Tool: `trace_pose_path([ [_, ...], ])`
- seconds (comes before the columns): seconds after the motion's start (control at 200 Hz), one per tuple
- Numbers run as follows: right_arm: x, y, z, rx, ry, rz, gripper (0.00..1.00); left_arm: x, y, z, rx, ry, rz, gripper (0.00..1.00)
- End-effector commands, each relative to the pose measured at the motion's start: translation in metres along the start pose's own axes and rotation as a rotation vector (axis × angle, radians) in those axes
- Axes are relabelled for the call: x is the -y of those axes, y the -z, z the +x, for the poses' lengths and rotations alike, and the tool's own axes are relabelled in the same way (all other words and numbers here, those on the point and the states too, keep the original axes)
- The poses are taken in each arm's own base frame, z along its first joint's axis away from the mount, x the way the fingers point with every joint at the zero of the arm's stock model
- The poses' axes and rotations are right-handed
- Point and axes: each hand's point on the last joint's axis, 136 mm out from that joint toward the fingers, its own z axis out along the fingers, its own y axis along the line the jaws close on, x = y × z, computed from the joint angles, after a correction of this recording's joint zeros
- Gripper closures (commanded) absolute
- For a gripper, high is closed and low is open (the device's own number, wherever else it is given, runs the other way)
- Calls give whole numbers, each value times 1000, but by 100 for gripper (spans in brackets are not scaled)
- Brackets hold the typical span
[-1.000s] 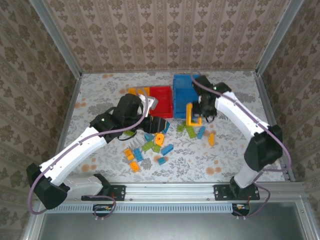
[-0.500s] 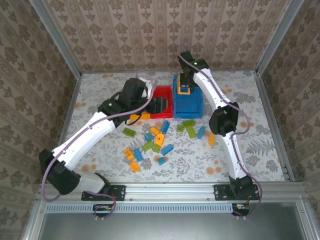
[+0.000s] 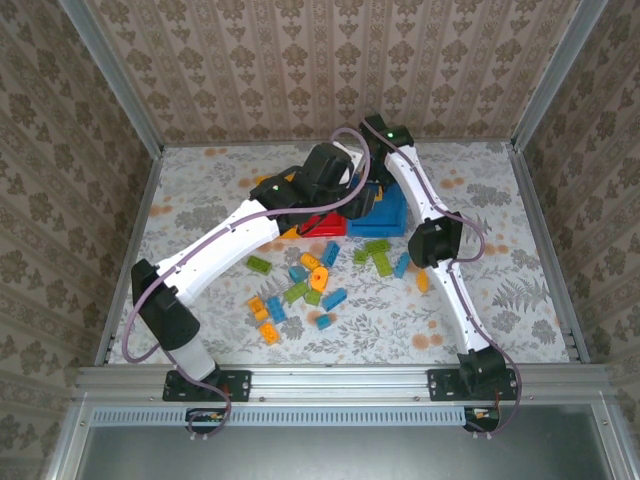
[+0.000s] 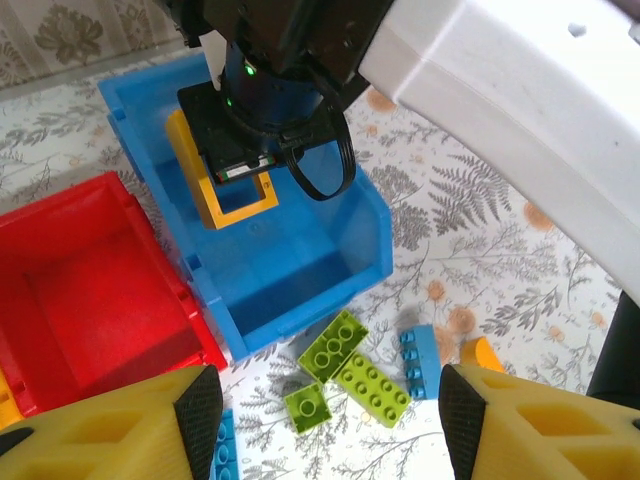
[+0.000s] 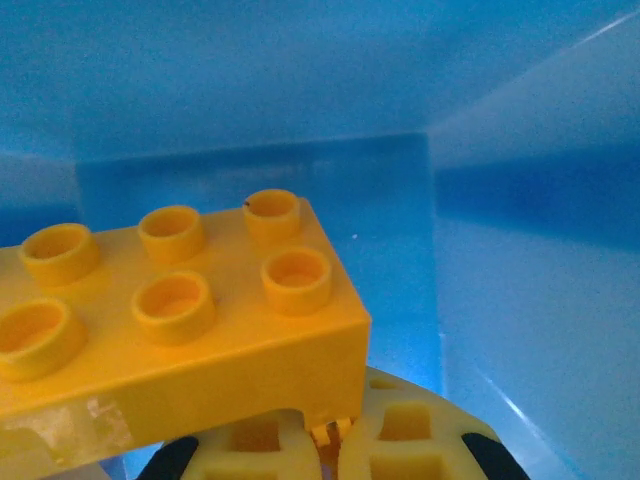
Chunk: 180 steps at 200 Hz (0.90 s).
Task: Sort the legos into containers by color
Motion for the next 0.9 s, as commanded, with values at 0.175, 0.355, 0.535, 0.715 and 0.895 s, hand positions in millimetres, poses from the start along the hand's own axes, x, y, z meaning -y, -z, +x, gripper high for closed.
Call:
trace_pose_path([
  [0.175,-15,-7,7,-38,-21,-83,85,-5,11,-2,-3,-22,-24,37],
  [0.355,-16,17,-4,3,-44,-109,64,-9,16,7,-16,-23,-33,37],
  [0.535,-10,62,-18,77,-61,-127,60,-18,25,15,-20,-15,-65,37],
  [0.715,5,136,-32,207,-76,-136,56,-50,38,34,-46,99,-131,37],
  [0.895,0,193,-17,261,34,-127,54,-99,59,74,-87,287,-234,38],
])
